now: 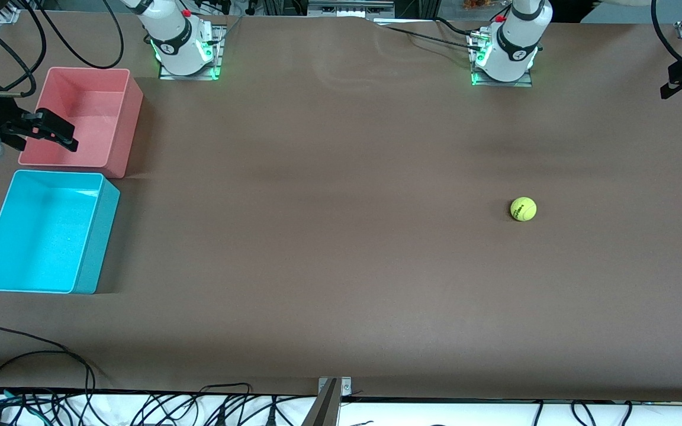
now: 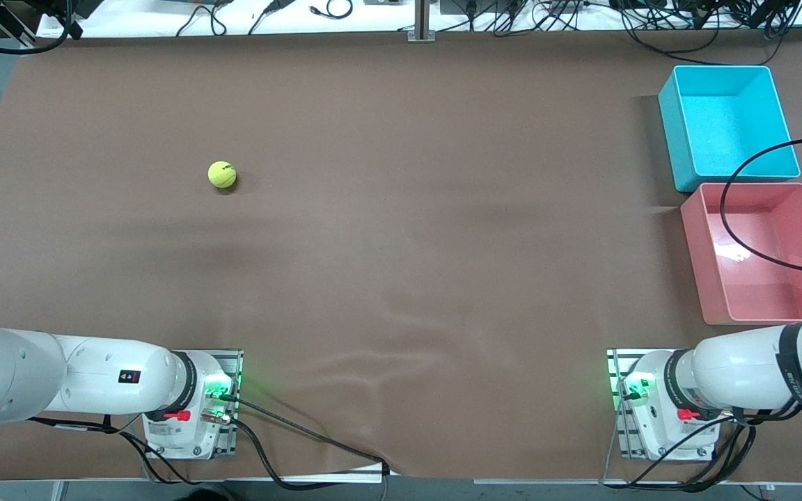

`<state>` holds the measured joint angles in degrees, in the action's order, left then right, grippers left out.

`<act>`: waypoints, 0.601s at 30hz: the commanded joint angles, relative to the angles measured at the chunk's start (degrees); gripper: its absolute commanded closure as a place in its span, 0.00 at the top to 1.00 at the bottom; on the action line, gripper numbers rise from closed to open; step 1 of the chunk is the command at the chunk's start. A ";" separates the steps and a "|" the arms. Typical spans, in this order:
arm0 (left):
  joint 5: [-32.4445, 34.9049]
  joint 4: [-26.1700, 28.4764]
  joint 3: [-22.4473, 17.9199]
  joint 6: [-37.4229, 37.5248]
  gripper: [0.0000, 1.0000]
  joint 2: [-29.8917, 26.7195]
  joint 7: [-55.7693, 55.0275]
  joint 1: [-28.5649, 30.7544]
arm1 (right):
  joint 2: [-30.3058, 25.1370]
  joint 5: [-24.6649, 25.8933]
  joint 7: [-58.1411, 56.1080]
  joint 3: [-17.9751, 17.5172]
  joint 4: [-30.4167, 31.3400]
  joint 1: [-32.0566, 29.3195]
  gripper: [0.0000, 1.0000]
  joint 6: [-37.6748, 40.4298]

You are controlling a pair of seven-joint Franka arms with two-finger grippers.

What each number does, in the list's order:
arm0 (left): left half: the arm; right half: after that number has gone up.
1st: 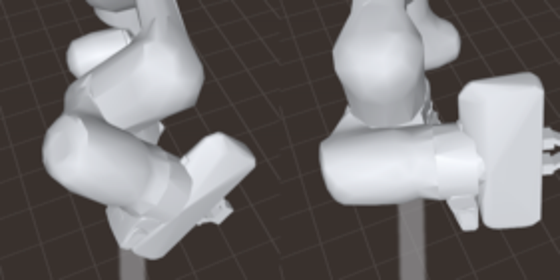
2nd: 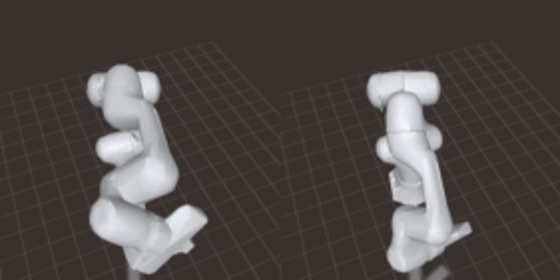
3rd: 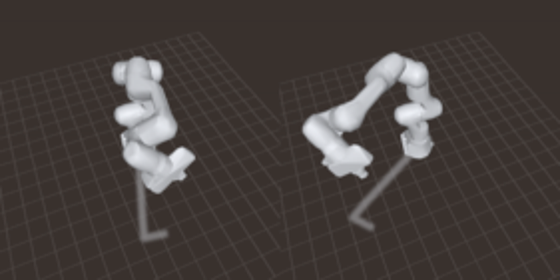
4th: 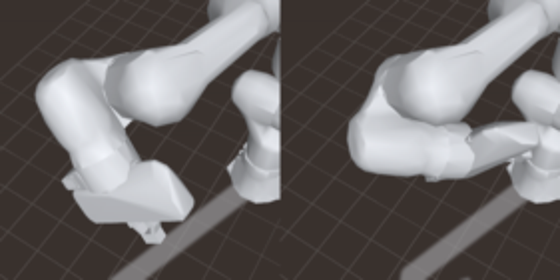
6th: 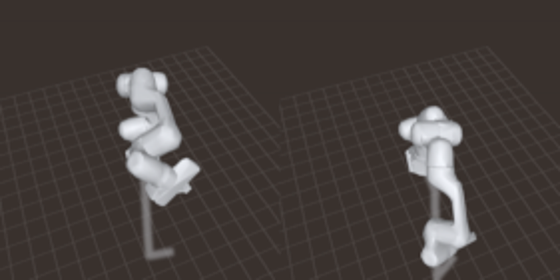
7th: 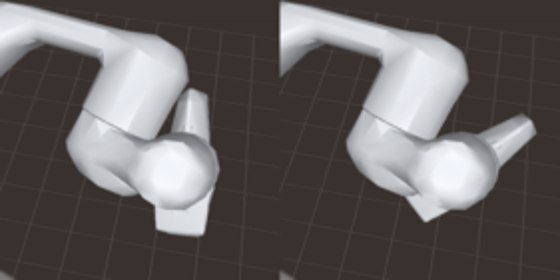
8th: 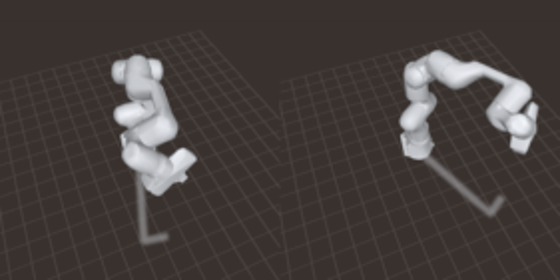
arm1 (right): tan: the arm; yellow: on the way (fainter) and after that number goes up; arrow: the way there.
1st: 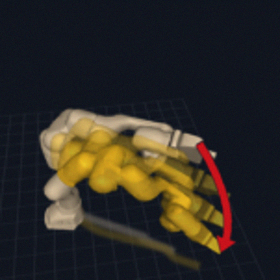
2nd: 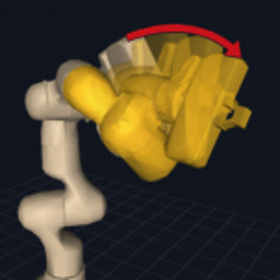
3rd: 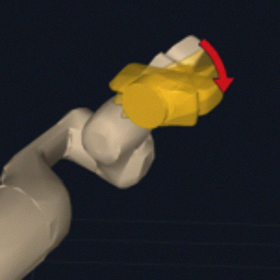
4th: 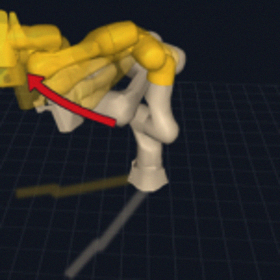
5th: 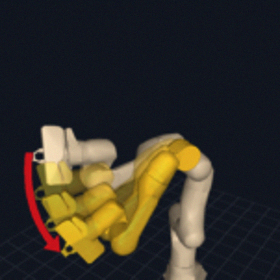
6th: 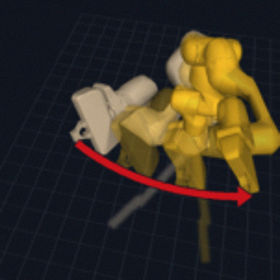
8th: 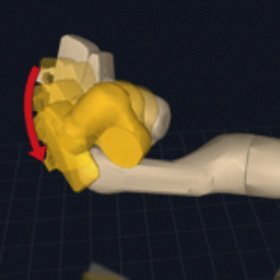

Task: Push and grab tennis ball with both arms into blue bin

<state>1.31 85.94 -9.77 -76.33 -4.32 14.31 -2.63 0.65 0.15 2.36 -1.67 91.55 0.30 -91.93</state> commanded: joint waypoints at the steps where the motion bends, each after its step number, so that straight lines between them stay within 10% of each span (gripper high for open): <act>1: 1.32 -1.92 0.19 1.10 1.00 0.71 2.30 0.35 | 0.32 -0.68 0.54 0.08 -1.11 0.14 1.00 0.70; 18: 1.32 -1.92 0.36 1.01 1.00 2.91 1.86 0.26 | 0.32 -0.68 0.54 0.08 -1.11 0.14 1.00 0.70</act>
<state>1.31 85.94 -9.68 -76.33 -2.86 15.05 -2.41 0.65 0.15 2.36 -1.66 91.55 0.30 -91.93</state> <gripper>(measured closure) 0.000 0.000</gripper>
